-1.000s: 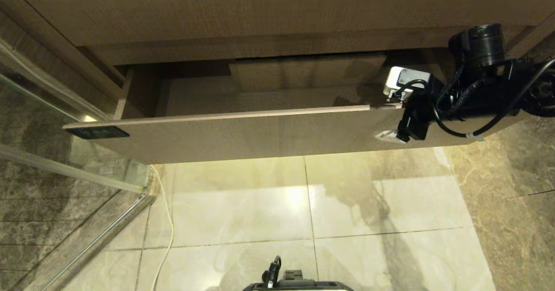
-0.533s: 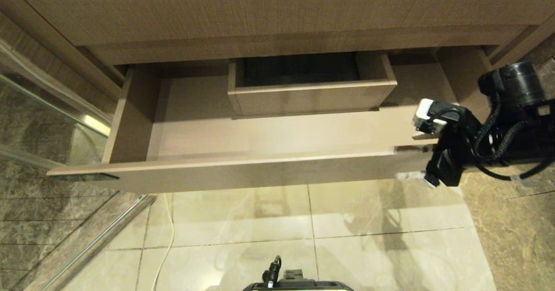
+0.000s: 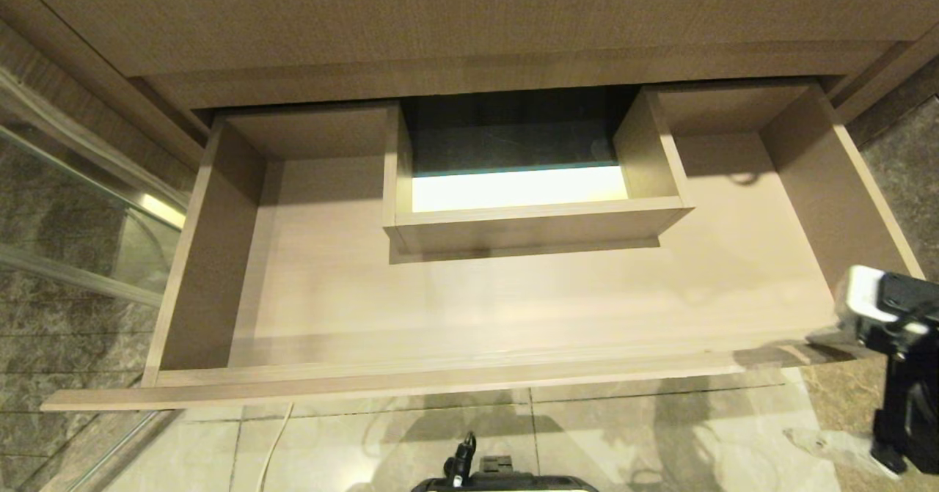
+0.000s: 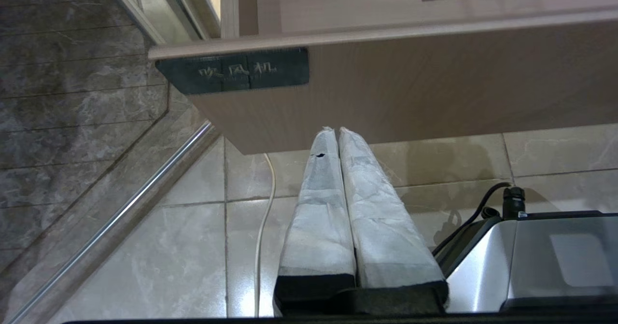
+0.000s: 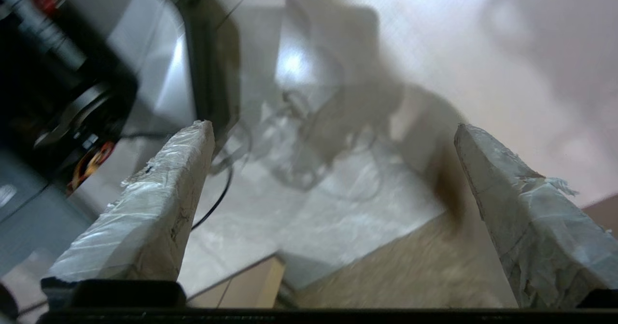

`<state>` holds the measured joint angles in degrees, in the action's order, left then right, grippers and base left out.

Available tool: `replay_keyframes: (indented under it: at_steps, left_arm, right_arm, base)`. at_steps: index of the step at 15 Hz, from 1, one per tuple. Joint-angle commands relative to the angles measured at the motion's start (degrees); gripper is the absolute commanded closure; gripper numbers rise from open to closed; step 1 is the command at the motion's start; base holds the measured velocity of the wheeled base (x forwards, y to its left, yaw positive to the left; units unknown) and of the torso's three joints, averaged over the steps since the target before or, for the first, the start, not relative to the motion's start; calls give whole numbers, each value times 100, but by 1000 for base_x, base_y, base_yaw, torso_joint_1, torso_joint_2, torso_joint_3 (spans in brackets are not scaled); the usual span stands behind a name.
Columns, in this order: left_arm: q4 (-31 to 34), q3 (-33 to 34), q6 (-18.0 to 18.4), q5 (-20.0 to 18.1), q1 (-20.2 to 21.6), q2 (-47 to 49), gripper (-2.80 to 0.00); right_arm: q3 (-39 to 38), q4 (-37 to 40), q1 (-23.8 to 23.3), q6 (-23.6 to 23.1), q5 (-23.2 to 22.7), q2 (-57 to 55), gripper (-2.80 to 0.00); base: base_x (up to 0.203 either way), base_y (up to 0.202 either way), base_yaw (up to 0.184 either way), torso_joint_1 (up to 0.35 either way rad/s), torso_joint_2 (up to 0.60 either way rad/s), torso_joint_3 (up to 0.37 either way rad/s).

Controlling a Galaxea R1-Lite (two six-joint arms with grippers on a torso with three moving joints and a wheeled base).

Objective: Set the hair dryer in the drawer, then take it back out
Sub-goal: Pick up the hairdryer

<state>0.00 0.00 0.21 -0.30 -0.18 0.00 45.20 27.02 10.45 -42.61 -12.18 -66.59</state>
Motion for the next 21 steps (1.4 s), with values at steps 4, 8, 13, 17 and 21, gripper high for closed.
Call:
replay_keyframes:
  at_steps: [4, 8, 13, 17, 21]
  left_arm:
    - [0, 3, 0, -5, 4, 0, 0]
    - [0, 3, 1, -5, 9, 0, 0]
    - [0, 9, 5, -4, 1, 0, 0]
    - [0, 3, 1, -5, 9, 0, 0]
    - [0, 0, 4, -5, 7, 0, 0]
  right_arm:
    - [-547, 1008, -42, 197, -3, 2400, 0]
    - [-659, 1229, -338, 799, 39, 3195, 0]
    - [-300, 746, -1134, 1551, 44, 3463, 0]
    - [-153, 163, -1793, 1577, 272, 3572, 0]
    - [-135, -103, -1987, 1598, 512, 3624, 0]
  base:
    - [0, 0, 0, 0, 0, 0]
    - [0, 0, 0, 0, 0, 0]
    - [0, 0, 0, 0, 0, 0]
    - [0, 0, 0, 0, 0, 0]
    - [0, 0, 0, 0, 0, 0]
